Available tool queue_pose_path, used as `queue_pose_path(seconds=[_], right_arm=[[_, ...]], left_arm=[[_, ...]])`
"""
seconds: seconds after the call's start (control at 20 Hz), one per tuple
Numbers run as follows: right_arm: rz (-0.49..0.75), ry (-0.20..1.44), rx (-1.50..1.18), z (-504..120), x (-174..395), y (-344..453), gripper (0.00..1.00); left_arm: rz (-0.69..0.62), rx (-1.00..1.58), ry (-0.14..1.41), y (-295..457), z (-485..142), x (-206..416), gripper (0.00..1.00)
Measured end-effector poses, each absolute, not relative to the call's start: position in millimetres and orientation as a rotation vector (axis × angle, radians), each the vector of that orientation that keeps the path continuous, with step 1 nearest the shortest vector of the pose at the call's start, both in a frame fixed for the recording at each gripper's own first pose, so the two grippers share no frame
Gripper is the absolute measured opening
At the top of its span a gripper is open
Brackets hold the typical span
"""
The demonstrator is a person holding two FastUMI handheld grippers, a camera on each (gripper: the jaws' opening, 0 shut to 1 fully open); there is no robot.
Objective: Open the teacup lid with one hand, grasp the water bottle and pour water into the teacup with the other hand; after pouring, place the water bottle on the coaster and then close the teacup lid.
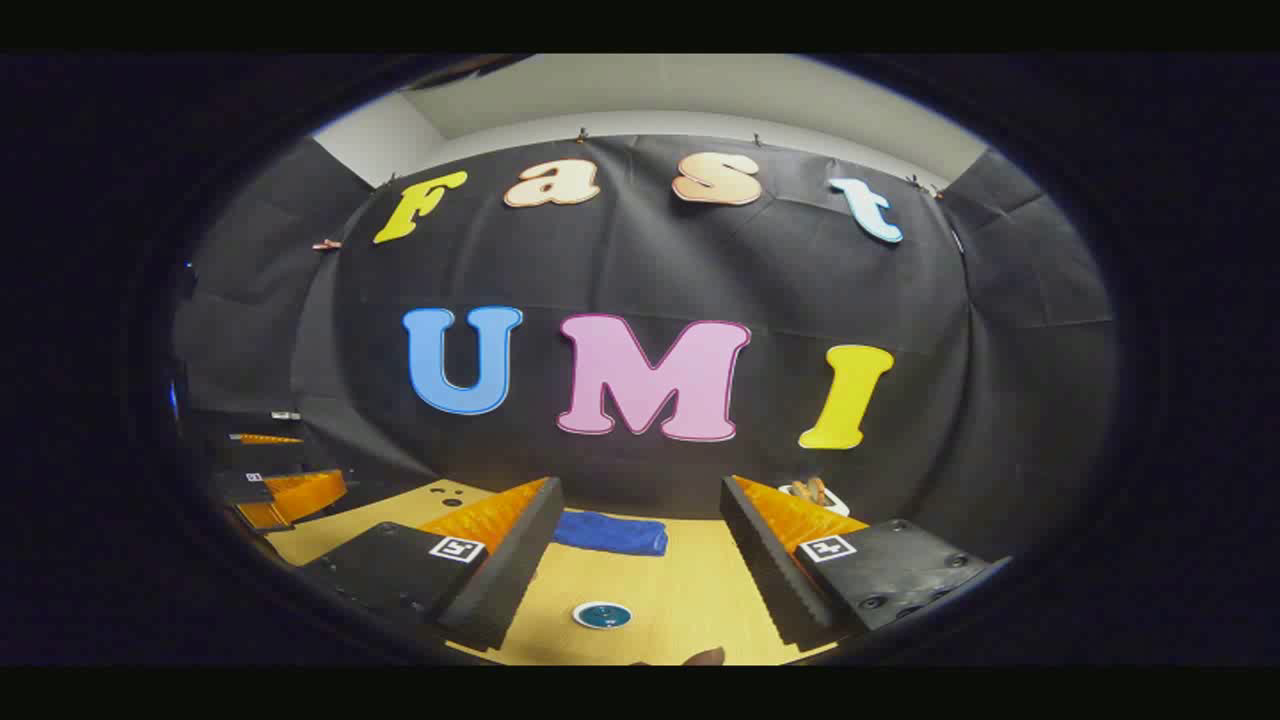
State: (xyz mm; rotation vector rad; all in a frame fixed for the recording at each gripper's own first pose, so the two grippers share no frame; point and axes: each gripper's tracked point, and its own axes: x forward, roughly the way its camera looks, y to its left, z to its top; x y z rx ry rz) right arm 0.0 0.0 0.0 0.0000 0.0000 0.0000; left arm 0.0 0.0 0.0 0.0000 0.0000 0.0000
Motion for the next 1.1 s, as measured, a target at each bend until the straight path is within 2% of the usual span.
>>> queue_pose_path(seconds=[0.8, 1.1], right_arm=[[0.061, 0.036, -0.054, -18, 12, 20, 0.98], [0.095, 0.082, -0.057, -61, 17, 25, 0.97]], left_arm=[[-0.003, 0.014, 0.020, 4, -15, 10, 0.95], [0.006, -0.004, 0.038, -1, -37, 17, 0.95]])
